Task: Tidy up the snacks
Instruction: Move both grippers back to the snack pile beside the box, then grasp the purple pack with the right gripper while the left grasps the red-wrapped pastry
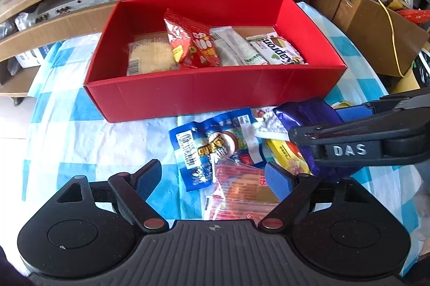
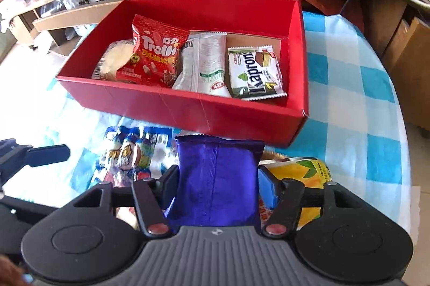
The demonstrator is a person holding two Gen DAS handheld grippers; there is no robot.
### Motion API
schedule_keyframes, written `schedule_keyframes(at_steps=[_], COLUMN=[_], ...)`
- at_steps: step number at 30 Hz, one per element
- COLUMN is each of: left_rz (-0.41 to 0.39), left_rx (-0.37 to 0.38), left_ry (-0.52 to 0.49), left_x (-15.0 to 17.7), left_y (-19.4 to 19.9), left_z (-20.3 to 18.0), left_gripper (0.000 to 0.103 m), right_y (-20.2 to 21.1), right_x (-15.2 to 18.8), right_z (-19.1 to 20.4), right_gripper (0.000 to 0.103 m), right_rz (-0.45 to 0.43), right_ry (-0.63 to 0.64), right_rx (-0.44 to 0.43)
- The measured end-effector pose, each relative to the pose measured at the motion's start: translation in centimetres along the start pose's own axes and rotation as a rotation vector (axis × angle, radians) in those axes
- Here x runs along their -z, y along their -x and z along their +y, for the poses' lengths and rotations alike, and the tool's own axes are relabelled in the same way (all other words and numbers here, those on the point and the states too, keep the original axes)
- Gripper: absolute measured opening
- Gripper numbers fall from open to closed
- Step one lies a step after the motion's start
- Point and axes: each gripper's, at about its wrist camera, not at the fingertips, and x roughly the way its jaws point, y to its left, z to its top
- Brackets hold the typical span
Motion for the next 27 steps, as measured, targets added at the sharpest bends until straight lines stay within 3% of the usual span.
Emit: schedule_keyframes(at_steps=[12,19,22,27], left_rz=[0.012,-0.016,0.041,0.114], left_rx=[0.117,0.196,0.258,0.254], left_ry=[-0.159,-0.305,-0.328,-0.336], left_x=[0.6,-0.9,-1.0,0.5], left_y=[-0.4,-1.5,-2.8,-2.8], left_z=[-1.8,-3.6,-4.3,-3.9], left_gripper=[0.091,0.091,0.091,0.092], right_y=[4.7,3.8,3.6,3.2], right_x=[6.7,8.5,8.4,8.4], right_z=[-2.1,-2.2,-2.4,-2.7], right_gripper=[0.064,0.064,0.064,0.065], right_rz=[0.041,0.104,0.105,0.119], right_ry=[-0.014,-0.006,-0.016,-0.028], right_rx=[-0.039,-0.055,-0.054,-0.066])
